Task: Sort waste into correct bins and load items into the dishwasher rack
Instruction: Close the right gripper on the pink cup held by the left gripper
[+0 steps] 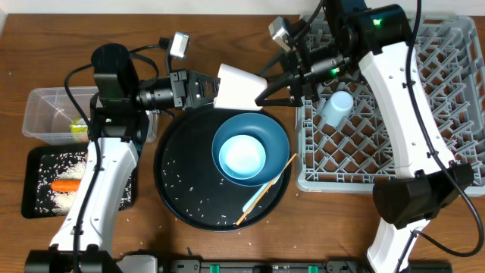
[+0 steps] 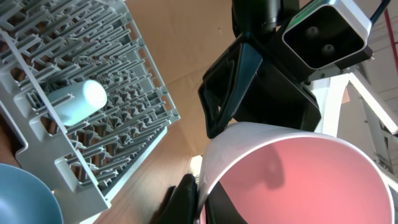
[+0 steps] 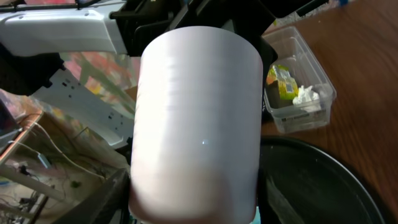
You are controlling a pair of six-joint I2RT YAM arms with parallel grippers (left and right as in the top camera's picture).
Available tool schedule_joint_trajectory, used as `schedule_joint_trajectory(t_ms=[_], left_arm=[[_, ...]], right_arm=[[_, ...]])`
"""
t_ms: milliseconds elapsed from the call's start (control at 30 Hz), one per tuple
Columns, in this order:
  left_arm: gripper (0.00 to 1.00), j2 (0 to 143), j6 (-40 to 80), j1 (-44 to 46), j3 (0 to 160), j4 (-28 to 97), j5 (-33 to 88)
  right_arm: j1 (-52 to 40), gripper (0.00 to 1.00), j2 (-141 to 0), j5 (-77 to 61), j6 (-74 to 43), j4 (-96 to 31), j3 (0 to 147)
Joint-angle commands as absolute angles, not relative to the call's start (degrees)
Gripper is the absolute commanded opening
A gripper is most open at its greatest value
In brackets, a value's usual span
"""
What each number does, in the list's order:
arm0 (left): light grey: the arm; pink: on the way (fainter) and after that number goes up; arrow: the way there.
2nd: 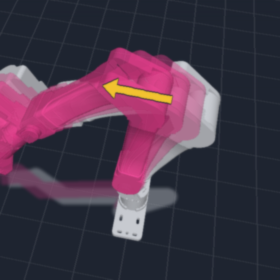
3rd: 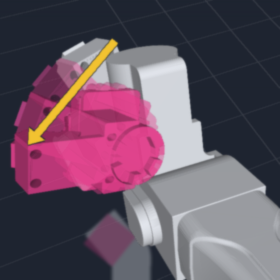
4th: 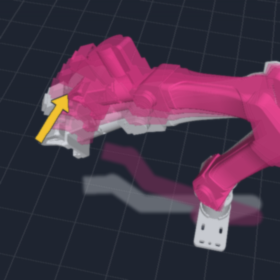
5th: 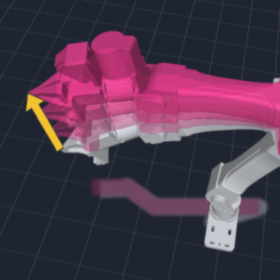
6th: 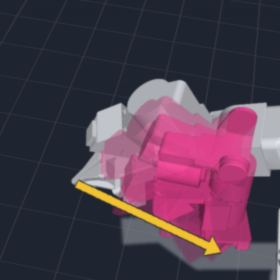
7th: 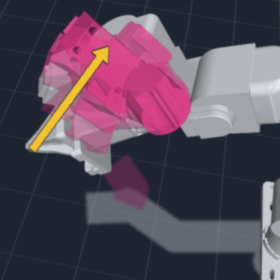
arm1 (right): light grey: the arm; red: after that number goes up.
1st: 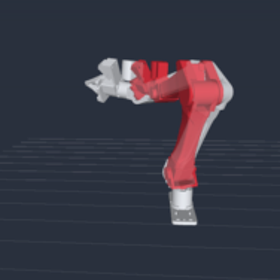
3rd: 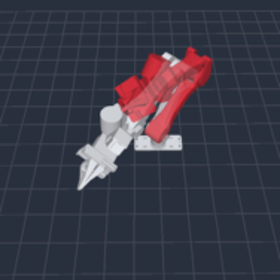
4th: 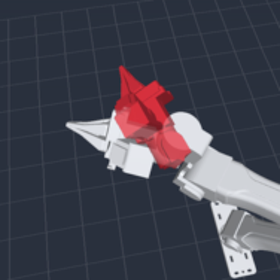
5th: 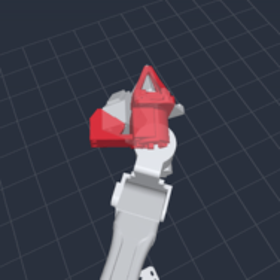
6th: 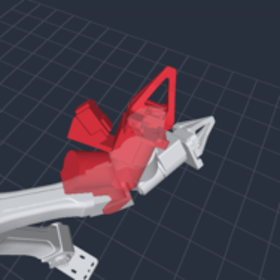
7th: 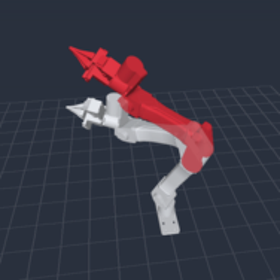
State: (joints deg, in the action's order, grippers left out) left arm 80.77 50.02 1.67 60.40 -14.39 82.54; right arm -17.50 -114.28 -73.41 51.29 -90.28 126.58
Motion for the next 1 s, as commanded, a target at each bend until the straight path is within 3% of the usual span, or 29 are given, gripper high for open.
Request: schedule_joint_trajectory(t_ms=[0,133,300,367,767,967], left_arm=[[0.06,80.68,51.83,3.97,61.21,-15.94,82.89],[0.06,80.68,56.18,6.02,61.21,-21.93,81.58],[0.06,80.68,61.63,7.09,61.21,-28.84,81.45],[0.06,80.71,61.60,7.05,61.21,-28.80,81.67],[0.06,80.88,61.14,7.11,59.22,-28.08,81.87],[0.06,80.88,56.73,7.11,59.22,-21.65,81.87]], right_arm=[[-20.56,0.60,-113.54,-77.87,52.34,-89.01,126.67],[-20.67,0.67,-113.54,-77.82,52.34,-88.79,126.67],[-20.64,0.61,-113.54,-77.78,52.31,-88.90,126.67],[-20.51,0.56,-113.54,-77.80,52.27,-88.95,126.65],[-18.15,0.53,-113.54,-78.30,50.78,-89.56,126.67],[-17.80,0.51,-113.51,-79.90,50.81,-89.08,126.67]])
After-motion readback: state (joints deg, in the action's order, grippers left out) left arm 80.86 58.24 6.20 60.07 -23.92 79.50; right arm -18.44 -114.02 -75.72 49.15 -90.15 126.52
